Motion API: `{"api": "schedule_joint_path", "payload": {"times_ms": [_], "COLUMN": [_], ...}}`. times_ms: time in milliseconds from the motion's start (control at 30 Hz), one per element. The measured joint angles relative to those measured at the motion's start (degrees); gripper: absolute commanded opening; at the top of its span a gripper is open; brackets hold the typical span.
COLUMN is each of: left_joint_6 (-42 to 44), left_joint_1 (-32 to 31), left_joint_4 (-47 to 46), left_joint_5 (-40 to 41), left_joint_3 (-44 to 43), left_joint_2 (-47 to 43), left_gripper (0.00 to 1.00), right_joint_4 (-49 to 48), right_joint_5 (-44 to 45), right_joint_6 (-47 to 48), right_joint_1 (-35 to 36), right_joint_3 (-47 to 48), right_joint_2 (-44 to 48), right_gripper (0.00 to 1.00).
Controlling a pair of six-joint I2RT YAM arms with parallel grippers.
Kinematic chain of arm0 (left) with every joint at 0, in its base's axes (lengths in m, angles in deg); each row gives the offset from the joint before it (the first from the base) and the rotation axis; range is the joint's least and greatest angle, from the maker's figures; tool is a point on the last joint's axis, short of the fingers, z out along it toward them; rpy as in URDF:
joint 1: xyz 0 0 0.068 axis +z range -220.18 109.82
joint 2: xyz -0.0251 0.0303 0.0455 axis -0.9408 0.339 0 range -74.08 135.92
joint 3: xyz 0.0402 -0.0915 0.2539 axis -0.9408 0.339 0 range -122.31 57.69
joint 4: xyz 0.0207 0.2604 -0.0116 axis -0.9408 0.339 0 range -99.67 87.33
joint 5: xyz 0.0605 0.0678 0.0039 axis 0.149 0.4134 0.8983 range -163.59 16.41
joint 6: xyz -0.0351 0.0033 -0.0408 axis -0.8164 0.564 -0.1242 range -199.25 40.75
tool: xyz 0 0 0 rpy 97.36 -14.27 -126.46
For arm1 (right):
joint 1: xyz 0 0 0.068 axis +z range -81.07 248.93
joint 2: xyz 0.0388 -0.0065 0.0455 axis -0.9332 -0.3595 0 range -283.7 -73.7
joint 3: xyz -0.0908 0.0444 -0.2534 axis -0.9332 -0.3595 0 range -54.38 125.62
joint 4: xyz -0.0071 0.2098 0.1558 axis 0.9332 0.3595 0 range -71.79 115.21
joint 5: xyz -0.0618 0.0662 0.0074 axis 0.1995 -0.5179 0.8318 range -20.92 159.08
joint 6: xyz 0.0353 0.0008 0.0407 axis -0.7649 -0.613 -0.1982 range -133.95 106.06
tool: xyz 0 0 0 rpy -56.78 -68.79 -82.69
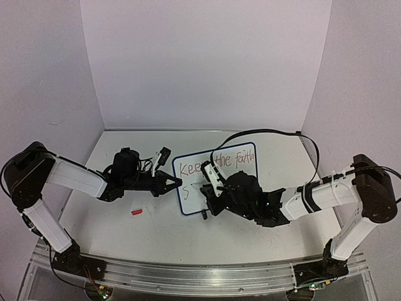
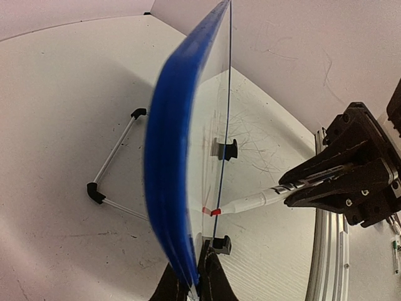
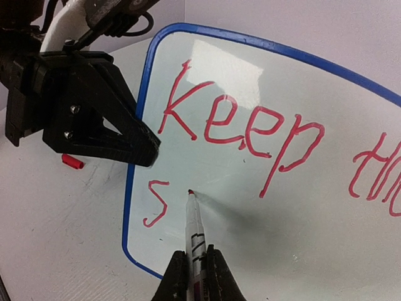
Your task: Write a sentence on the whiteboard
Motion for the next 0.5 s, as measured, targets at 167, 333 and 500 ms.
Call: {"api": "schedule_joint_path", "payload": {"times_ms": [167,333,500], "left_joint_6": [0.0,0.0,0.0], "left_joint_1": [0.0,0.0,0.0], "left_joint_4": [0.0,0.0,0.0], "left_joint_5": [0.0,0.0,0.0], "left_joint_3": [0.0,0.0,0.0], "left_joint_2": [0.0,0.0,0.0], "left_gripper": [0.00,0.00,0.00], "right_joint_4": [0.3,0.7,1.5], "right_joint_5": [0.0,0.0,-0.3], "right_joint_6": [-0.1,-0.3,-0.7], "right_joint_1": [0.0,0.0,0.0], "right_joint_3": [0.2,0.2,0.2], "right_joint_2": [-0.1,-0.1,-0.1], "right_gripper": [0.00,0.00,0.00]}}
